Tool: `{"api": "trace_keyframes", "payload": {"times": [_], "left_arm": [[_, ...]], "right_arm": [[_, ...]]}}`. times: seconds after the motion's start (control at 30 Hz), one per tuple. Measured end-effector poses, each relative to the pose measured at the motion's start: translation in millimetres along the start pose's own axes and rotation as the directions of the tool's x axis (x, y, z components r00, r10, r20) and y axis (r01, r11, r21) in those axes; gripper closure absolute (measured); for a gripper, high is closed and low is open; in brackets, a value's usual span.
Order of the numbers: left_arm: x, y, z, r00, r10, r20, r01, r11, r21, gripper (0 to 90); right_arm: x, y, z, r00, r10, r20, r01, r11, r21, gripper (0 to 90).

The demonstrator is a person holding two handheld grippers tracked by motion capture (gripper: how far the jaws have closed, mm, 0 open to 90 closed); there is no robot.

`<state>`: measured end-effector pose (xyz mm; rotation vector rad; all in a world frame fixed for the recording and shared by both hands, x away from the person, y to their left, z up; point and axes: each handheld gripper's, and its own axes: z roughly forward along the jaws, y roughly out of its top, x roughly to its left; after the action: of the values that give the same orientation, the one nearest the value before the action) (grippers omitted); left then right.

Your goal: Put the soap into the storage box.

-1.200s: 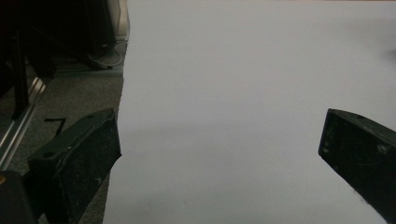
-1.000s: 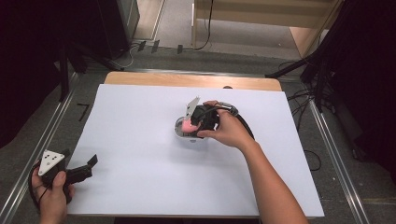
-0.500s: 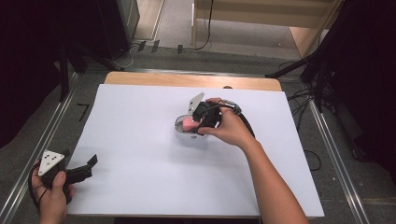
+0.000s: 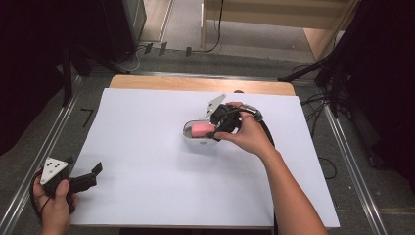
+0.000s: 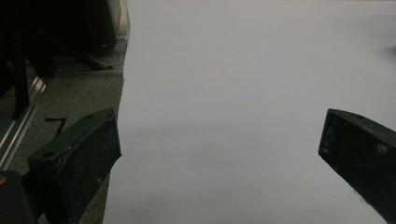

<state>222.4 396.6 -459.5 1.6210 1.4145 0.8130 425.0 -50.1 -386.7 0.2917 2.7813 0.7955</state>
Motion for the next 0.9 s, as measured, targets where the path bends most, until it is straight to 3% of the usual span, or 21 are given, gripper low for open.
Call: {"api": "trace_keyframes", "payload": {"times": [0.27,0.47,0.9], "left_arm": [[-0.3,0.0,0.2,1.0000,0.004,-0.002,-0.004,1.0000,0.002,0.0],[-0.3,0.1,-0.1,1.0000,0.008,-0.003,-0.008,1.0000,0.006,0.0],[-0.7,0.2,0.0,0.9999,0.010,-0.004,-0.010,0.9999,0.008,0.0]], "right_arm": [[-0.1,-15.3,-9.0,0.9962,0.087,-0.005,-0.087,0.996,-0.009,28.6],[2.1,-25.9,-14.8,0.9940,0.109,0.010,-0.109,0.994,-0.010,26.4],[9.8,-51.0,-24.4,0.9768,0.213,0.019,-0.213,0.977,-0.007,23.1]]}}
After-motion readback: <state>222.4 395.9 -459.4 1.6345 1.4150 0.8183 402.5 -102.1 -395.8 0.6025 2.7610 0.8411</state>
